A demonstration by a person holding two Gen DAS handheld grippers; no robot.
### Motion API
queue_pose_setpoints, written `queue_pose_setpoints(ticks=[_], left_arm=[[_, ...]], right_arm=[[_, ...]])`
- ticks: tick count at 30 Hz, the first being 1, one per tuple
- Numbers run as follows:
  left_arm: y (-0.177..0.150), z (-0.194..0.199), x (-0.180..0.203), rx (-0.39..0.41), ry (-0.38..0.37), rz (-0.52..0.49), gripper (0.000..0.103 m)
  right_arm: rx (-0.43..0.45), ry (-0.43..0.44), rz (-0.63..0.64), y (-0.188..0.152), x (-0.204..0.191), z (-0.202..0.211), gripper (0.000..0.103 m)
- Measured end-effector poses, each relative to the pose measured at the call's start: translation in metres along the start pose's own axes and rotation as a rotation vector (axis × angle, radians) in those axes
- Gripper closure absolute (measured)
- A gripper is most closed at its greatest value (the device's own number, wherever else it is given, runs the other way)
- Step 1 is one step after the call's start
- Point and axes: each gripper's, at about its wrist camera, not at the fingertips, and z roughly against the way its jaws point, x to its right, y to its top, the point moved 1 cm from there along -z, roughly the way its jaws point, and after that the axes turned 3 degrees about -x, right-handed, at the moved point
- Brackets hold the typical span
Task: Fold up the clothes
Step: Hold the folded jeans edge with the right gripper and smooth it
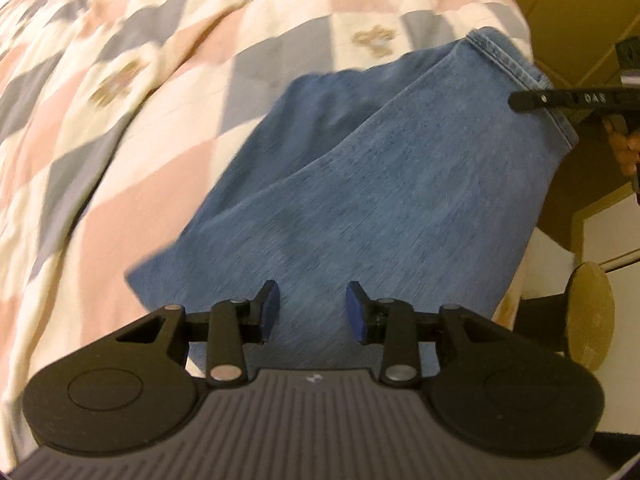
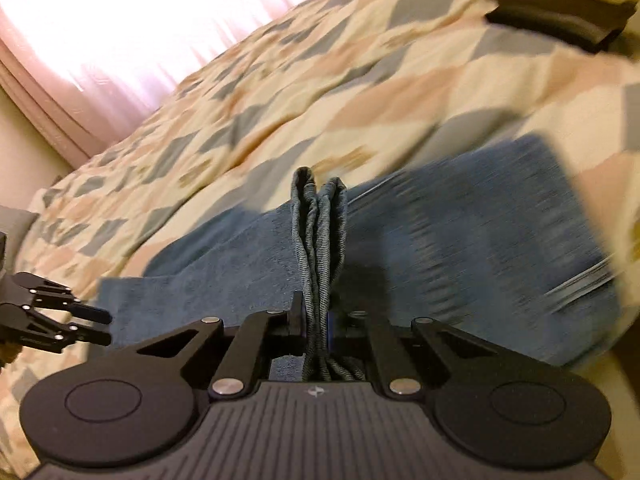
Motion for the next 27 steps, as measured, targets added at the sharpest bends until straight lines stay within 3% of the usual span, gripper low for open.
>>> queue_pose_setpoints(ticks=[7,20,27], left_arm=[[0.025,-0.018,0.026,0.008,-0.009,-0.038,0.071],[0.035,-0.035,0.036,-0.010,0.004,-0.036,0.071],[0.032,-0.037,0.041,-0.010,0.007,-0.035,0.071]], right_arm=[[0.028,-0.064,-0.014,0.024,0.057,0.021,0.095],[0.041,-0.099,-0.036,0.032,0.091,0.028,0.095],[0.137,-0.282,-0.066,0.030,0.078,0.035,0.094]])
